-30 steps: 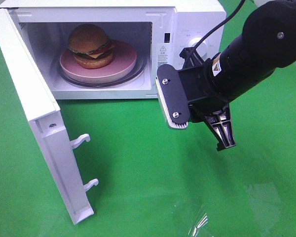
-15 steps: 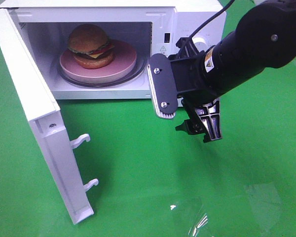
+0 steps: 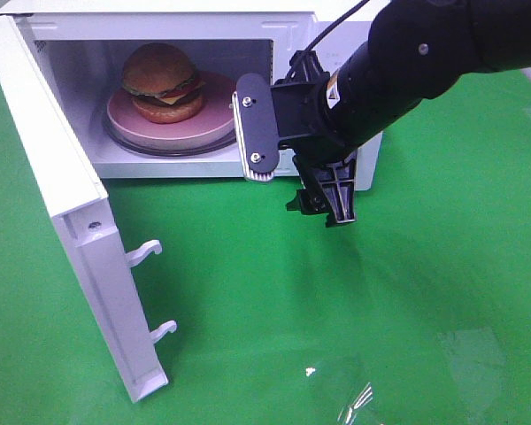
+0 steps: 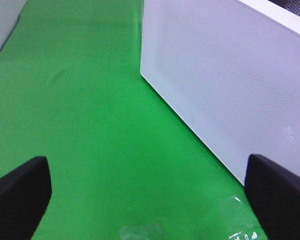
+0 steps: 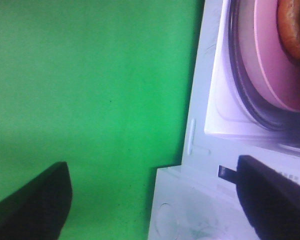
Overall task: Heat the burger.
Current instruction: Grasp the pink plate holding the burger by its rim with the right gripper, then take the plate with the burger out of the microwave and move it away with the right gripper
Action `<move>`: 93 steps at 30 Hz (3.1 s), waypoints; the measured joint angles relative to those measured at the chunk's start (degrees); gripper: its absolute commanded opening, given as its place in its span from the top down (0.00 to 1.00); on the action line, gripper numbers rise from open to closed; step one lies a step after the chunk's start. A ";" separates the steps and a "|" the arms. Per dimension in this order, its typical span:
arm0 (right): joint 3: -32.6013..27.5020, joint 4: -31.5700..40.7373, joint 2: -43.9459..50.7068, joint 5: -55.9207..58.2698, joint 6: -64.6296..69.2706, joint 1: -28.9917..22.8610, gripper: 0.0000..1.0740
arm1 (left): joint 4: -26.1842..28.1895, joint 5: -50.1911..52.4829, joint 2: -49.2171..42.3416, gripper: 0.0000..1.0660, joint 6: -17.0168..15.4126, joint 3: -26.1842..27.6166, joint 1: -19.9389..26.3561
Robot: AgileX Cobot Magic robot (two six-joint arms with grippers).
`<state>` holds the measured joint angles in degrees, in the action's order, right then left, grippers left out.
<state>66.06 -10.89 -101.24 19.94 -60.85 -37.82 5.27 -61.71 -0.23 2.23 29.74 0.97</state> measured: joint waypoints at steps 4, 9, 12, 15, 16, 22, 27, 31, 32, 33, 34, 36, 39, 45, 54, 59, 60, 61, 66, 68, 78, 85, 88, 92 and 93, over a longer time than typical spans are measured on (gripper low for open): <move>2.81 -1.66 -2.58 0.00 1.55 -1.03 0.20 | 0.00 0.00 0.00 0.09 0.00 0.00 0.00; 6.19 -2.35 -6.19 -0.74 2.23 -1.72 0.20 | 0.00 0.00 0.00 0.09 0.00 0.00 0.00; 8.19 -2.52 -8.31 -1.03 2.41 -1.72 0.20 | 0.00 0.00 0.00 0.09 0.00 0.00 0.00; 11.23 -2.64 -11.23 -1.95 2.46 -1.72 0.20 | 0.00 0.00 0.00 0.09 0.00 0.00 0.00; 11.23 -2.64 -11.23 -1.95 2.46 -1.72 0.20 | 0.00 0.00 0.00 0.09 0.00 0.00 0.00; 17.42 -2.69 -16.10 -2.35 2.81 -1.72 0.20 | 0.00 0.00 0.00 0.09 0.00 0.00 0.00; 22.52 -2.69 -20.28 -2.41 3.84 -1.72 0.21 | 0.00 0.00 0.00 0.09 0.00 0.00 0.00; 26.13 -2.69 -23.26 -2.41 4.47 -1.72 0.21 | 0.00 0.00 0.00 0.09 0.00 0.00 0.00; 26.99 -2.69 -24.01 -2.41 4.53 -1.72 0.21 | 0.00 0.00 0.00 0.09 0.00 0.00 0.00; 26.99 -2.69 -24.01 -2.41 4.53 -1.72 0.21 | 0.00 0.00 0.00 0.09 0.00 0.00 0.00; 28.48 -2.69 -25.27 -2.41 4.58 -1.72 0.21 | 0.00 0.00 0.00 0.09 0.00 0.00 0.00; 29.68 -2.64 -26.53 -2.41 4.58 -1.72 0.21 | 0.00 0.00 0.00 0.09 0.00 0.00 0.00; 30.94 -2.64 -27.67 -2.35 4.58 -1.72 0.22 | 0.00 0.00 0.00 0.09 0.00 0.00 0.00; 35.87 -2.46 -31.46 -2.35 4.76 -1.72 0.22 | 0.00 0.00 0.00 0.09 0.00 0.00 0.00; 39.94 -2.46 -35.12 -2.41 5.16 -1.72 0.23 | 0.00 0.00 0.00 0.09 0.00 0.00 0.00; 41.77 -1.55 -37.59 -2.35 5.27 -1.72 0.24 | 0.00 0.00 0.00 0.09 0.00 0.00 0.00; 41.77 -1.55 -37.59 -2.35 5.27 -1.72 0.24 | 0.00 0.00 0.00 0.09 0.00 0.00 0.00; 42.40 -1.20 -38.27 -2.35 5.27 -1.72 0.24 | 0.00 0.00 0.00 0.09 0.00 0.00 0.00; 43.66 0.34 -39.82 -2.69 5.33 -1.72 0.26 | 0.00 0.00 0.00 0.09 0.00 0.00 0.00; 43.83 0.80 -40.22 -2.75 5.33 -1.72 0.29 | 0.00 0.00 0.00 0.09 0.00 0.00 0.00; 44.00 1.78 -40.28 -4.24 5.33 -1.72 0.78 | 0.00 0.00 0.00 0.09 0.00 0.00 0.00; 44.52 2.92 -39.71 -3.72 4.58 -2.23 1.00 | 0.00 0.00 0.00 0.09 0.00 0.00 0.00; 44.52 2.92 -39.65 -2.98 4.53 -2.23 1.00 | 0.00 0.00 0.00 0.09 0.00 0.00 0.00; 44.52 2.86 -39.30 -1.83 4.47 -2.29 1.00 | 0.00 0.00 0.00 0.09 0.00 0.00 0.00; 44.52 2.86 -39.02 -1.09 4.47 -2.35 1.00 | 0.00 0.00 0.00 0.09 0.00 0.00 0.00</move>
<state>110.58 -8.02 -140.26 18.85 -56.38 -40.16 5.27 -61.71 -0.23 2.23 29.74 0.97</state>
